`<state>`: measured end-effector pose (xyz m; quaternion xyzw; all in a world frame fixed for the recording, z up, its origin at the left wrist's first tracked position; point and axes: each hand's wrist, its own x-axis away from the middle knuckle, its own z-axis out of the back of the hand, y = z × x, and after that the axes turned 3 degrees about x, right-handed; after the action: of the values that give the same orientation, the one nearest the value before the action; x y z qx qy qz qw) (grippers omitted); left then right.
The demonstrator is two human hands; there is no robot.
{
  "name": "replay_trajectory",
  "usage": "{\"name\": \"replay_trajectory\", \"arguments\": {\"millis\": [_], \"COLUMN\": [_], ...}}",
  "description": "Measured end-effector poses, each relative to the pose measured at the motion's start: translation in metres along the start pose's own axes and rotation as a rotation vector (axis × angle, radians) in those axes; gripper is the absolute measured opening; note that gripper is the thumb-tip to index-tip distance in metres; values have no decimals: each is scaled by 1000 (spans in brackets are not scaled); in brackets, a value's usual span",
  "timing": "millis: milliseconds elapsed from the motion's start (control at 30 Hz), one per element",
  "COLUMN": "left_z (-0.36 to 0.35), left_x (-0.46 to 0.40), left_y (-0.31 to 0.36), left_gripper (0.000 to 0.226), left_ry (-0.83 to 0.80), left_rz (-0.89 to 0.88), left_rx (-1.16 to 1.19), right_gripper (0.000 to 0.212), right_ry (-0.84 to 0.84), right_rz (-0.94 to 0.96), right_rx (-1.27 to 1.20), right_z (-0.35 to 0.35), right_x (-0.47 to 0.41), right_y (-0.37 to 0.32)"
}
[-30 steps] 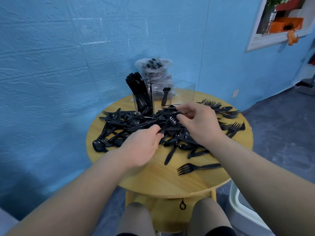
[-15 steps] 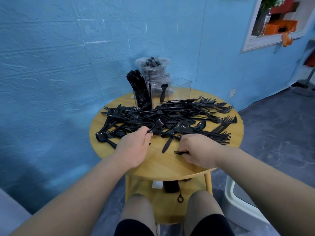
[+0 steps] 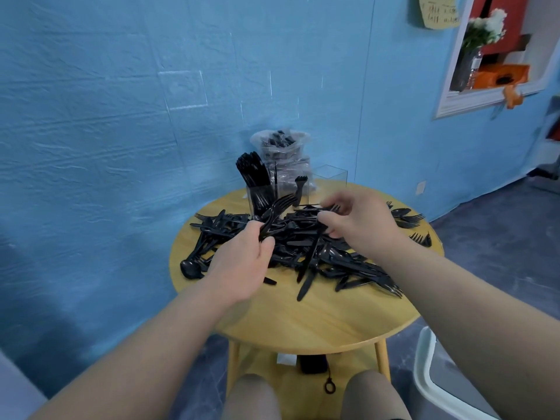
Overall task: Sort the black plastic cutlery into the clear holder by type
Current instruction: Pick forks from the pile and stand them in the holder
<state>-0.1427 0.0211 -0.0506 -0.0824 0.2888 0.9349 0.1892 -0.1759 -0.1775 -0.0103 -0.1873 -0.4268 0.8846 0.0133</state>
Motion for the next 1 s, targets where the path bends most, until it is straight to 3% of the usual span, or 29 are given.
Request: {"name": "replay_trajectory", "arguments": {"millis": [167,233,300,533,733,900,1000], "left_z": [3,3,2,-3,-8,-12,-14], "left_x": [-6,-7,-8,-12,-18,-16,-16], "left_y": [4,5,7,13,6,7,5], "left_gripper": [40,36,34,29,32,29,27], "left_ry": [-19,-35,-65,-198,-223,-199,-186], "left_rz": [-30,-48,-67,-100,-90,-85,-83], "left_rx": [-20,-48,-63,5,-47,48,116], "right_gripper": [36,28,11,25,6,7,21], "right_ry": [-225,-235,-174,16,68,65,103], "right_rz": [-229,-249,-204,-60,20,7,-30], "right_rx": [-383,-456,-365,-203,18,-20,-62], "right_z": [-11,-14,-16,-23,-27,-28,-31], "right_x": [-4,-4,-4,-6,-8,-14,-16], "right_y": [7,4,1,6,16,22,24]}}
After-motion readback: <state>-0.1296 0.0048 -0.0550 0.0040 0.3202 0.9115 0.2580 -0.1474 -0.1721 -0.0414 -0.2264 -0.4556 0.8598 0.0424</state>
